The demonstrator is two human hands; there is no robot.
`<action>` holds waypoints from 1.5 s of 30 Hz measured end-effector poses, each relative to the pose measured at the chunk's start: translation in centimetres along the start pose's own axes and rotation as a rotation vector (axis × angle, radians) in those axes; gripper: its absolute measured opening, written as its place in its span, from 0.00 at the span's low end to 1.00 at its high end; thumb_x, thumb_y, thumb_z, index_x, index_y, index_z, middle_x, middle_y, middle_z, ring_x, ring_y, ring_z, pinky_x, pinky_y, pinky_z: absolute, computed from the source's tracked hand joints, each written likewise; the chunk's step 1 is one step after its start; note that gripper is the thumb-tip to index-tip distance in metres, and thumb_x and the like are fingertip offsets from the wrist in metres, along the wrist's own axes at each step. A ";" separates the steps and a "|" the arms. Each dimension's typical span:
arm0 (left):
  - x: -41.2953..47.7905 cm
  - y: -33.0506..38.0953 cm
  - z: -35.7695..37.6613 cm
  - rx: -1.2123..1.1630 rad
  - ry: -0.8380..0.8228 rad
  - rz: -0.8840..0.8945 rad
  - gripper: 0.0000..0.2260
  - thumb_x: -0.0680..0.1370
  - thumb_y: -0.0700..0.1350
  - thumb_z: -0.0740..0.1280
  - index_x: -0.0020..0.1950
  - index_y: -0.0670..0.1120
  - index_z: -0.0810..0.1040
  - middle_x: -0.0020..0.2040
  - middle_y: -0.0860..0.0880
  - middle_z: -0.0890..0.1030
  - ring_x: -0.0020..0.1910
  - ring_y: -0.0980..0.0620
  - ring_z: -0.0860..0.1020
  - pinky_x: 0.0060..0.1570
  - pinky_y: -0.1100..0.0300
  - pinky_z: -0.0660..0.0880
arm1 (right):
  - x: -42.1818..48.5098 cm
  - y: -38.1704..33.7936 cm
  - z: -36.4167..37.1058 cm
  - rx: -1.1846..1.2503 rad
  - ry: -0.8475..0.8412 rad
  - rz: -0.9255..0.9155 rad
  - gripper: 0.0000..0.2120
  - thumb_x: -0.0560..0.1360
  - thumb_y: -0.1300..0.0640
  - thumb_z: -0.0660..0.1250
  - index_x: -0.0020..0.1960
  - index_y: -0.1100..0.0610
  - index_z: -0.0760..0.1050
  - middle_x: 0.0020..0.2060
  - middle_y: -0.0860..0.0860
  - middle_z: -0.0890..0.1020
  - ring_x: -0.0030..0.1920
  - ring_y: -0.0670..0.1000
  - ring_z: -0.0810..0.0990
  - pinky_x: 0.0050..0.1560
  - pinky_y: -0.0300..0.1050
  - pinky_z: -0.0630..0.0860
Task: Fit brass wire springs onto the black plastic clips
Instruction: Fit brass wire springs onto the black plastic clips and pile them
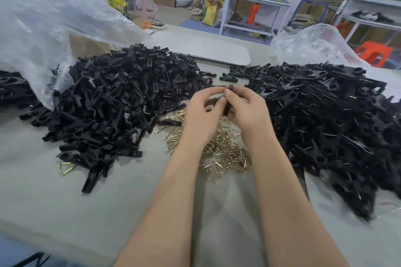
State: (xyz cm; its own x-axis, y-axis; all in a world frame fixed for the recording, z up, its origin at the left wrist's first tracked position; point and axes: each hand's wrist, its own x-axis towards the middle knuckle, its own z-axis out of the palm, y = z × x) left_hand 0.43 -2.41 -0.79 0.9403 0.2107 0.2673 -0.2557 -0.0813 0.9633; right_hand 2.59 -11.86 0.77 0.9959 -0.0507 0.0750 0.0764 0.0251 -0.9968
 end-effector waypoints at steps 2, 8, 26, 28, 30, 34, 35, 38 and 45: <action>-0.2 0.0 0.3 0.072 -0.070 -0.002 0.08 0.78 0.39 0.65 0.56 0.47 0.80 0.53 0.51 0.81 0.54 0.55 0.79 0.54 0.64 0.76 | -0.6 0.7 -1.0 0.016 0.031 0.039 0.04 0.77 0.59 0.66 0.46 0.52 0.78 0.43 0.54 0.83 0.47 0.52 0.81 0.50 0.48 0.79; -0.7 -0.1 0.5 0.274 -0.192 0.001 0.13 0.76 0.42 0.68 0.60 0.47 0.79 0.55 0.52 0.81 0.55 0.54 0.78 0.60 0.55 0.74 | -0.7 1.8 -1.6 0.050 0.052 0.078 0.10 0.77 0.60 0.66 0.58 0.62 0.76 0.45 0.55 0.82 0.43 0.50 0.81 0.38 0.41 0.79; 0.1 -0.7 0.0 -0.100 0.182 -0.089 0.14 0.77 0.38 0.66 0.56 0.55 0.76 0.44 0.49 0.80 0.42 0.52 0.78 0.53 0.53 0.77 | -1.0 1.7 -0.8 0.038 0.137 -0.111 0.11 0.76 0.64 0.65 0.56 0.54 0.70 0.47 0.49 0.81 0.51 0.49 0.81 0.55 0.45 0.78; 0.1 -0.5 0.1 -0.263 0.199 -0.150 0.12 0.78 0.36 0.64 0.56 0.50 0.78 0.38 0.51 0.79 0.39 0.55 0.76 0.51 0.57 0.77 | -1.1 1.4 -0.8 0.030 0.113 -0.132 0.10 0.77 0.65 0.64 0.51 0.50 0.74 0.47 0.48 0.82 0.51 0.48 0.81 0.58 0.48 0.77; 0.2 -0.3 0.1 -0.481 0.195 -0.232 0.10 0.80 0.37 0.62 0.59 0.44 0.78 0.39 0.50 0.78 0.39 0.57 0.77 0.49 0.63 0.78 | -1.3 1.1 -0.6 0.021 0.068 -0.134 0.13 0.77 0.64 0.63 0.52 0.46 0.75 0.50 0.50 0.81 0.54 0.50 0.80 0.61 0.52 0.76; 0.2 -0.1 0.2 -0.610 0.149 -0.244 0.11 0.81 0.35 0.58 0.55 0.46 0.77 0.44 0.49 0.80 0.43 0.58 0.79 0.49 0.65 0.77 | -1.5 1.1 -0.5 0.089 0.061 -0.097 0.14 0.77 0.63 0.64 0.60 0.49 0.72 0.54 0.55 0.80 0.56 0.51 0.80 0.62 0.50 0.75; 0.1 -0.1 0.2 -0.572 0.137 -0.230 0.11 0.81 0.35 0.59 0.54 0.48 0.77 0.44 0.51 0.80 0.43 0.60 0.79 0.47 0.67 0.76 | -1.5 1.1 -0.5 0.108 0.083 -0.100 0.12 0.77 0.63 0.65 0.57 0.49 0.72 0.53 0.55 0.81 0.55 0.51 0.80 0.60 0.49 0.76; 0.0 -0.3 0.4 -0.463 0.104 -0.179 0.10 0.79 0.34 0.63 0.51 0.49 0.78 0.44 0.53 0.81 0.37 0.66 0.78 0.39 0.73 0.73 | -1.5 1.0 -0.3 0.068 0.103 -0.157 0.10 0.77 0.65 0.64 0.50 0.51 0.75 0.49 0.54 0.82 0.51 0.51 0.82 0.54 0.43 0.78; 0.1 -0.6 0.4 -0.375 0.075 -0.170 0.08 0.77 0.35 0.66 0.48 0.48 0.79 0.39 0.54 0.81 0.38 0.61 0.80 0.42 0.68 0.75 | -1.3 0.9 0.2 -0.110 0.049 -0.230 0.12 0.78 0.66 0.62 0.59 0.63 0.78 0.54 0.57 0.82 0.55 0.53 0.81 0.61 0.51 0.76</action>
State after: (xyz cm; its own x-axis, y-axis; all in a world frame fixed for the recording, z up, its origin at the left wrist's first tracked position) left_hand 0.73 -2.74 -1.38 0.9608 0.2617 0.0909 -0.1748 0.3179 0.9319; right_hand 1.36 -11.56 -0.23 0.9492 -0.0904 0.3012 0.2922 -0.1011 -0.9510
